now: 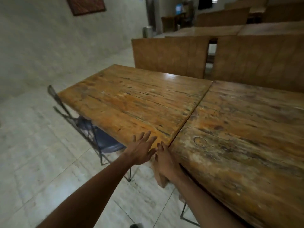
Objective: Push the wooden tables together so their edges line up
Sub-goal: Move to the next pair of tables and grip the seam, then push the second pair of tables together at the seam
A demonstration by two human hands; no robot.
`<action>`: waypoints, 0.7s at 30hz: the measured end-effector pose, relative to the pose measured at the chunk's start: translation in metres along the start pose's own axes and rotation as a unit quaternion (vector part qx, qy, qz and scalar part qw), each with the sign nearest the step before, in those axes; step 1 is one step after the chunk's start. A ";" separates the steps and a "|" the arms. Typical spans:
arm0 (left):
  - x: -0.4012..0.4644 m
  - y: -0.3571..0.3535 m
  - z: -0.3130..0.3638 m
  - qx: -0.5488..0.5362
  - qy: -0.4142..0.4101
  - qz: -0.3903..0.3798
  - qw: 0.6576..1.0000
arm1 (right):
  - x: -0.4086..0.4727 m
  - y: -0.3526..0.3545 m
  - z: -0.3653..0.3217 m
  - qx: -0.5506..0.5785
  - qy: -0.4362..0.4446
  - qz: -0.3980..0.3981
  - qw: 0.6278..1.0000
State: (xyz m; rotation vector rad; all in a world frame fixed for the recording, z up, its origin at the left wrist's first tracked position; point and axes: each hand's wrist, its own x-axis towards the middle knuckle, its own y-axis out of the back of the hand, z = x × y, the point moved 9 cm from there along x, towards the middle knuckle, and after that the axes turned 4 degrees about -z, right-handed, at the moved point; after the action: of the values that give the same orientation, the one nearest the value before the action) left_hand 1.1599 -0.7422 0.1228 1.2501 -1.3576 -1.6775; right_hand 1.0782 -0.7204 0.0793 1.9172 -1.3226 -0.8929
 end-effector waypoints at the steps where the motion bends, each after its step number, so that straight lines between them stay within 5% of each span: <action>1: 0.020 -0.010 -0.007 0.007 -0.020 -0.012 1.000 | 0.014 -0.005 0.007 0.002 -0.015 0.015 1.000; 11: 0.173 -0.131 -0.037 0.022 -0.208 -0.098 0.973 | 0.098 -0.056 0.115 0.024 -0.252 0.165 0.953; 21: 0.187 -0.159 -0.049 -0.017 -0.230 0.061 0.971 | 0.104 -0.070 0.122 -0.119 -0.236 0.202 0.943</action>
State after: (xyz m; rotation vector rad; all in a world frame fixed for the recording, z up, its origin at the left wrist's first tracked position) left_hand 1.1543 -0.8848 -0.0827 0.7617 -1.6253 -1.9676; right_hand 1.0420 -0.8131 -0.0646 1.2198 -1.7100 -1.2721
